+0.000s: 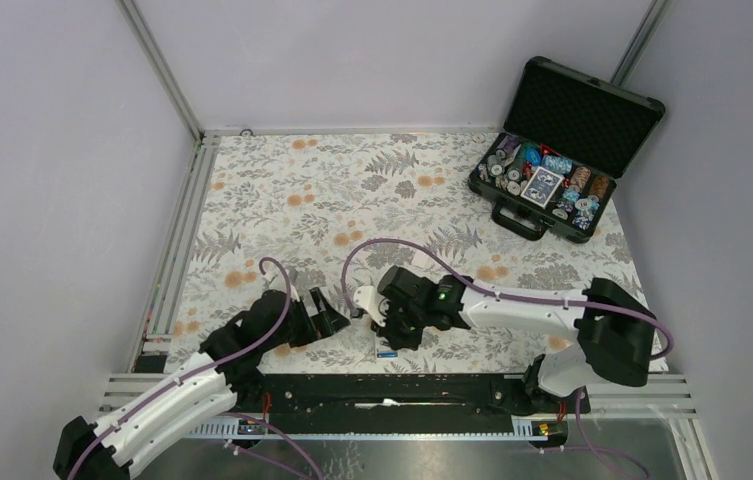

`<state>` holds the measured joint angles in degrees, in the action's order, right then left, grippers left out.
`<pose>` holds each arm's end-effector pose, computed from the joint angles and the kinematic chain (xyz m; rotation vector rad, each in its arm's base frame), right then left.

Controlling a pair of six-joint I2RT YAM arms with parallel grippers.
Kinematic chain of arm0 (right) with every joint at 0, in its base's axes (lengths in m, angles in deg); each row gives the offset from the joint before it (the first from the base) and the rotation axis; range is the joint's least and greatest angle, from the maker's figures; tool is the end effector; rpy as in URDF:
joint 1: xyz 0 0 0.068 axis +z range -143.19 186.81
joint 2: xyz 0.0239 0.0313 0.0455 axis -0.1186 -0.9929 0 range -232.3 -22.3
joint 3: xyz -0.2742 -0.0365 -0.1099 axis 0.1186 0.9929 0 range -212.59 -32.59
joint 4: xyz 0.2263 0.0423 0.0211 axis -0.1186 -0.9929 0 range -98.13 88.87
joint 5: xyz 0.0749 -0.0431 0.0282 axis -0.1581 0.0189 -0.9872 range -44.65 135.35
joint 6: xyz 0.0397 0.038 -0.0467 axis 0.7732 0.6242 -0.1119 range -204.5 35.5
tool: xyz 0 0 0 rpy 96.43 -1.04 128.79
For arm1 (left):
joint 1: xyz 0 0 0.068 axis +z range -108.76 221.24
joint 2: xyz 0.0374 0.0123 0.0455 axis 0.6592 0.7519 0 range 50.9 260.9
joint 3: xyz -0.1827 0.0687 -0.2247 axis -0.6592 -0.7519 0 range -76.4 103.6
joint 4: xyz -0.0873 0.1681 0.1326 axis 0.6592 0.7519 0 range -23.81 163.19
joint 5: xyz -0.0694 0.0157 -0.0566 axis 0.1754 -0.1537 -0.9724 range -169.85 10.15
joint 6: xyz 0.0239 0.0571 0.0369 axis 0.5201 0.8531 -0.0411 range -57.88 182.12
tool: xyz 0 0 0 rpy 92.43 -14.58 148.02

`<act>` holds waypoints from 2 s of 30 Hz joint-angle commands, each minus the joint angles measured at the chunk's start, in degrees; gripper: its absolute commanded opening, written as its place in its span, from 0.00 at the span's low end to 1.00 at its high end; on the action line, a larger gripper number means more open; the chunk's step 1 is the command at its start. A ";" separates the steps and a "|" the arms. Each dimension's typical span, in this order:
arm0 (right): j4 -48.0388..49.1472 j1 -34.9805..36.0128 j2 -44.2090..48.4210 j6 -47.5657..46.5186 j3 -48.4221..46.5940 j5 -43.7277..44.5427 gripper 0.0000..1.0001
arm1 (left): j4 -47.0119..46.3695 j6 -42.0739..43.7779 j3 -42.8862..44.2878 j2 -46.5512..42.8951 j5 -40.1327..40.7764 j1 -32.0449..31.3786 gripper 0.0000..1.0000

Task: Load the batteries into the remote control

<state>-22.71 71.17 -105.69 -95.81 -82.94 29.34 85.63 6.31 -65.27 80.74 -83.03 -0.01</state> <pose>0.1034 0.2536 0.2286 -1.7019 1.9996 0.7038 0.0687 -0.0647 0.1638 -0.2746 2.4065 -0.9266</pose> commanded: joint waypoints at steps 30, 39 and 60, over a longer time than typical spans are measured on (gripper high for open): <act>-6.34 3.66 -11.94 -6.13 -8.54 4.41 0.09 | 8.97 -4.83 0.69 -6.02 8.46 0.12 0.99; -6.32 4.17 -12.11 -6.00 -8.85 4.54 0.21 | 7.80 -4.70 0.47 -5.59 8.07 0.13 0.99; -3.85 4.20 0.86 7.47 -6.62 15.01 0.34 | -0.60 -1.76 -1.14 -1.36 1.15 0.14 0.99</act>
<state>-27.56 74.88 -109.67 -95.74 -89.89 39.46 91.27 2.81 -65.37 77.68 -77.83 -0.01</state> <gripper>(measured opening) 0.336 0.989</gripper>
